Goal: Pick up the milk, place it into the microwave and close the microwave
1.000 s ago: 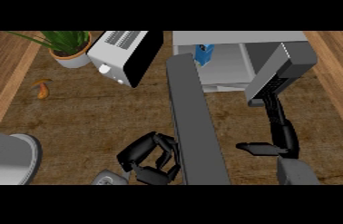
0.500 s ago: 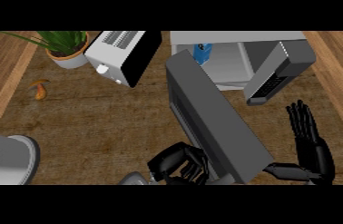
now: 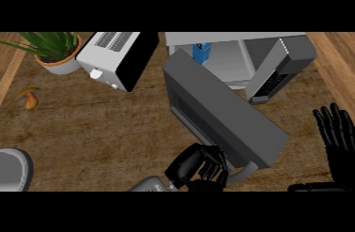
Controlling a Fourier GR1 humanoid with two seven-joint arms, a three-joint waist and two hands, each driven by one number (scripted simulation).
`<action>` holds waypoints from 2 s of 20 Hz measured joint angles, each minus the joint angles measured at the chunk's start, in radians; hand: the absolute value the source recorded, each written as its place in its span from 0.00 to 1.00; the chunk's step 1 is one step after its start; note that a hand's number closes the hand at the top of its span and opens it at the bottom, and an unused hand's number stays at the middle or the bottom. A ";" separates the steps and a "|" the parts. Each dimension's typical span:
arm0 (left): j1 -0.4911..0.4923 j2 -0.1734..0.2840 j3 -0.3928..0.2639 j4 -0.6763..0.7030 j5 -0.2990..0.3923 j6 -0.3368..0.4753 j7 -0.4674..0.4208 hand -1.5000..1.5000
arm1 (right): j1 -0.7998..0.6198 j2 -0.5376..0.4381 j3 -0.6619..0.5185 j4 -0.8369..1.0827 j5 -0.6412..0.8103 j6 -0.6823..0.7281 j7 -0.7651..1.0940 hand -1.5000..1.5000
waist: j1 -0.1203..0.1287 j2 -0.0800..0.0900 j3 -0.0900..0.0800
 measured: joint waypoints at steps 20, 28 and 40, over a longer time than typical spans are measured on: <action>-0.325 -0.016 0.022 0.107 0.376 0.272 -0.038 1.00 | -0.032 -0.112 0.046 -0.203 -0.194 0.191 0.152 0.00 | -0.144 0.035 -0.001; -0.396 -0.020 0.118 0.156 0.522 0.293 -0.108 1.00 | -0.039 -0.136 0.046 -0.240 -0.266 0.212 0.202 0.00 | -0.186 0.054 -0.004; -0.480 -0.020 0.178 0.260 0.651 0.278 -0.210 1.00 | -0.085 -0.179 0.031 -0.286 -0.347 0.221 0.261 0.00 | -0.225 0.068 -0.002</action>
